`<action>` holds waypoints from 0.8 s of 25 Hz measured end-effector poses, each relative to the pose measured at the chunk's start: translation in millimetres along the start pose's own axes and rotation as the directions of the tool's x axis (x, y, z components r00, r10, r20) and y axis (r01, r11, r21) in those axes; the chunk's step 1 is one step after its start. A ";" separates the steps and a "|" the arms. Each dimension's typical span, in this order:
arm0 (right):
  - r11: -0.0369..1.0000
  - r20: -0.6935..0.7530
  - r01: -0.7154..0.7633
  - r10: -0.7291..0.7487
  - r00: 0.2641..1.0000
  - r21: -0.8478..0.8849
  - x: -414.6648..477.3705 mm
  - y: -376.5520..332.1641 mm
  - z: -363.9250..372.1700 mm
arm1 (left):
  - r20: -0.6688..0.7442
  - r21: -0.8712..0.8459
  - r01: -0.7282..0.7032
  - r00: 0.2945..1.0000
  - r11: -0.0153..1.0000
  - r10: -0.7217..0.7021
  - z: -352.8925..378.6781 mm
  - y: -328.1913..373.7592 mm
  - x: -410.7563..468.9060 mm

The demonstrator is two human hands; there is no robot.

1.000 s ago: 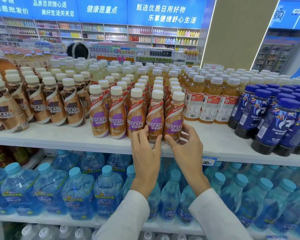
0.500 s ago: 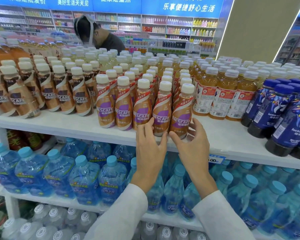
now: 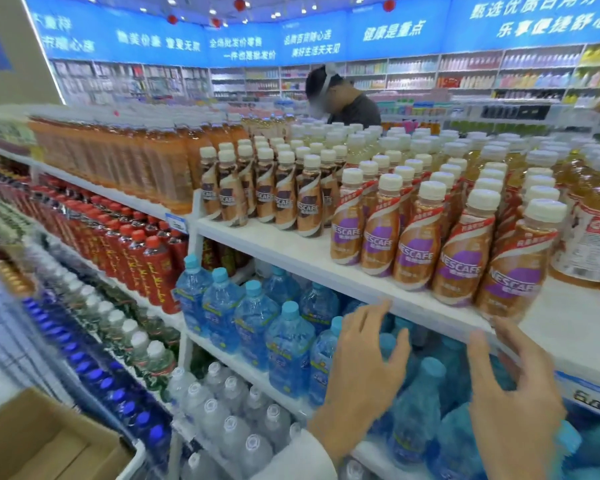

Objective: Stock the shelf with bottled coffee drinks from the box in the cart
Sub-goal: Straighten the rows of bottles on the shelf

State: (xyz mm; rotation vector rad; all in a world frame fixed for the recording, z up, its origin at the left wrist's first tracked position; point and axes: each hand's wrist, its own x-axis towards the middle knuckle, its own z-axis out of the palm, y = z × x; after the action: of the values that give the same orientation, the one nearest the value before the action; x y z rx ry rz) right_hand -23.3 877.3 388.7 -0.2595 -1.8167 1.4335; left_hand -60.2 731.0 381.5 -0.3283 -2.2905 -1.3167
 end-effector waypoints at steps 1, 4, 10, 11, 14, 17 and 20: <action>0.999 0.006 -0.026 0.026 1.000 0.039 -6.5 -0.1 2.5 | 0.002 0.013 0.035 0.999 0.999 -0.035 -12.5 -11.3 -9.8; 0.997 0.022 -0.033 0.032 0.999 0.063 -31.0 2.4 15.2 | -0.031 0.063 0.120 0.992 0.991 -0.118 -52.9 -47.1 -38.2; 0.986 0.046 0.112 -0.107 0.993 -0.122 -62.4 -8.5 59.8 | -0.134 -0.004 0.308 0.943 0.952 -0.305 -125.4 -107.1 -36.7; 0.986 0.026 0.116 -0.114 0.993 -0.121 -63.4 -13.0 71.9 | -0.139 -0.024 0.312 0.940 0.950 -0.312 -138.5 -117.2 -28.4; 0.997 0.045 0.025 -0.022 0.999 -0.069 -58.5 -29.2 120.0 | -0.130 -0.078 0.277 0.950 0.958 -0.285 -177.6 -146.5 14.8; 0.995 0.167 -0.013 0.030 0.985 -0.102 -45.5 -52.1 184.3 | -0.086 -0.115 0.247 0.963 0.962 -0.257 -210.1 -177.9 75.6; 0.989 0.232 -0.004 0.039 0.972 -0.149 -21.6 -69.1 243.6 | -0.077 -0.153 0.202 0.973 0.967 -0.216 -223.0 -202.7 137.2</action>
State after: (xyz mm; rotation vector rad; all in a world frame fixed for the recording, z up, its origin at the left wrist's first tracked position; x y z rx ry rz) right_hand -154.4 663.3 428.9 -0.1908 -2.1225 1.3936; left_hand -202.0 432.1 395.4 -0.0703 -2.2048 -1.5729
